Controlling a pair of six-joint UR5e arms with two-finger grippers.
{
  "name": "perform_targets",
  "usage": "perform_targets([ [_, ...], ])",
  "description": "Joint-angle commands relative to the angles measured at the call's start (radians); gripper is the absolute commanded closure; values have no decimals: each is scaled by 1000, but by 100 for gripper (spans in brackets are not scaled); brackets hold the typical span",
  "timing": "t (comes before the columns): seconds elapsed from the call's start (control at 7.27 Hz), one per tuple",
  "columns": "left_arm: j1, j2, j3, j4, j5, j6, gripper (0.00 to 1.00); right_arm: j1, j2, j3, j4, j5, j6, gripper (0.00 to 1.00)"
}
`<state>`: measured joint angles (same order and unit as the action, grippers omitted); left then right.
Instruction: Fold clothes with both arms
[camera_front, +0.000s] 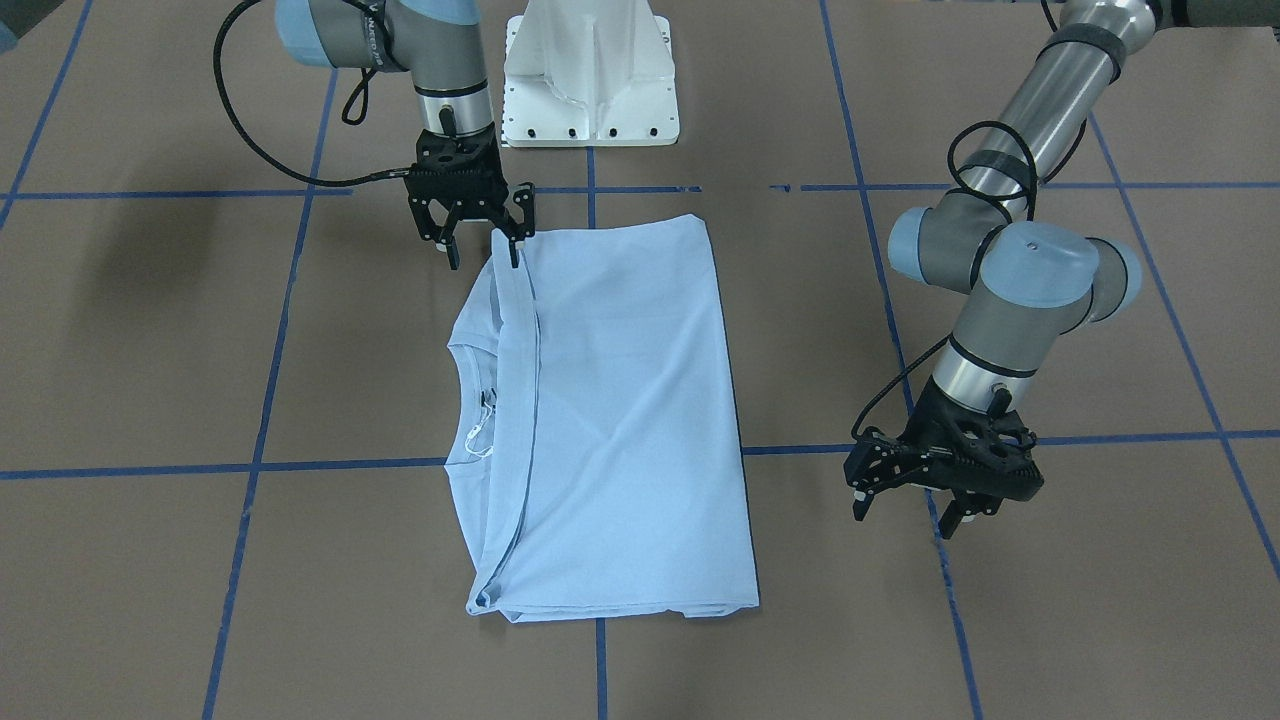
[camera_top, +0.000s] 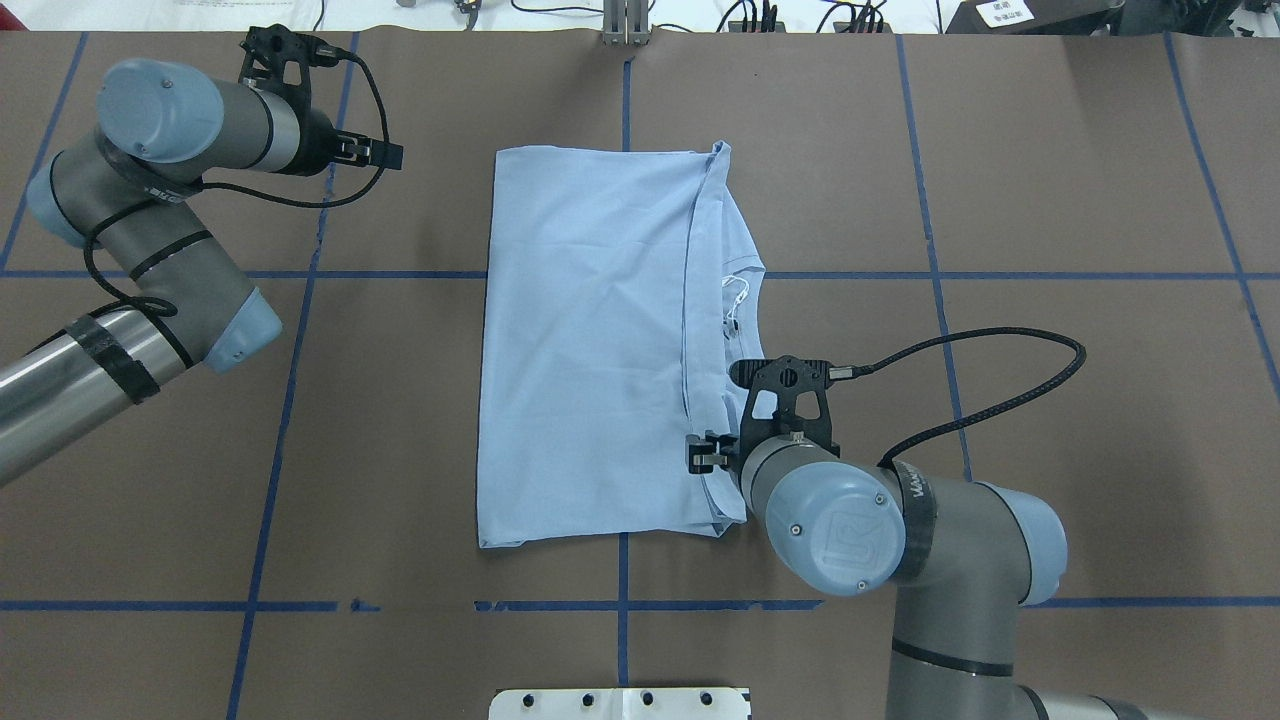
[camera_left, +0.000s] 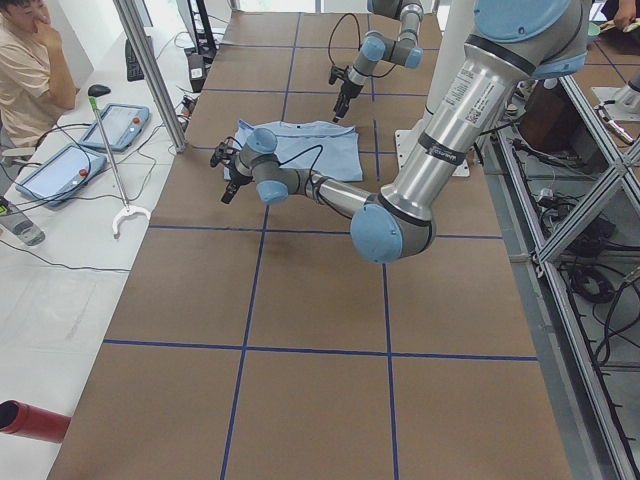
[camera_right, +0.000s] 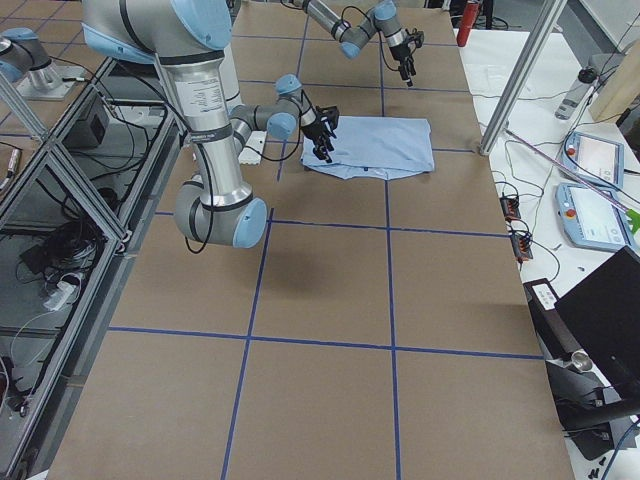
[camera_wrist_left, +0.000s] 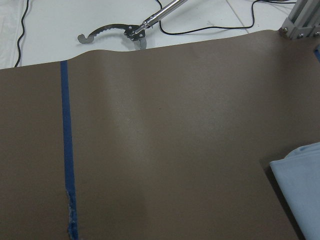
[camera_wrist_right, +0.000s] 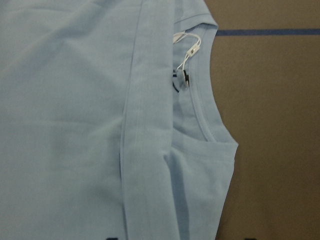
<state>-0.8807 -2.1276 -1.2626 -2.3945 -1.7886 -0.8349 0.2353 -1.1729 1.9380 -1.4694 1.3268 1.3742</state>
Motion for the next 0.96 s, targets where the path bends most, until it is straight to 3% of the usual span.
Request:
perform_targets([
  [0.0,8,0,2,0,0,-3,0,-107,-22,4,0,-88,-67,0],
  [0.14,8,0,3,0,1,-3,0,-120,-28,4,0,-103,-119,15],
  [0.27,11,0,2,0,2,-3,0,-126,-34,-1,0,-119,-162,46],
  [0.41,11,2,2,0,2,-3,0,-126,-33,-1,1,-129,-193,61],
  [0.55,14,2,2,0,2,-3,0,-126,-33,-2,1,-147,-232,71],
  [0.82,16,2,3,0,1,-3,0,-129,-33,-2,3,-159,-293,72],
])
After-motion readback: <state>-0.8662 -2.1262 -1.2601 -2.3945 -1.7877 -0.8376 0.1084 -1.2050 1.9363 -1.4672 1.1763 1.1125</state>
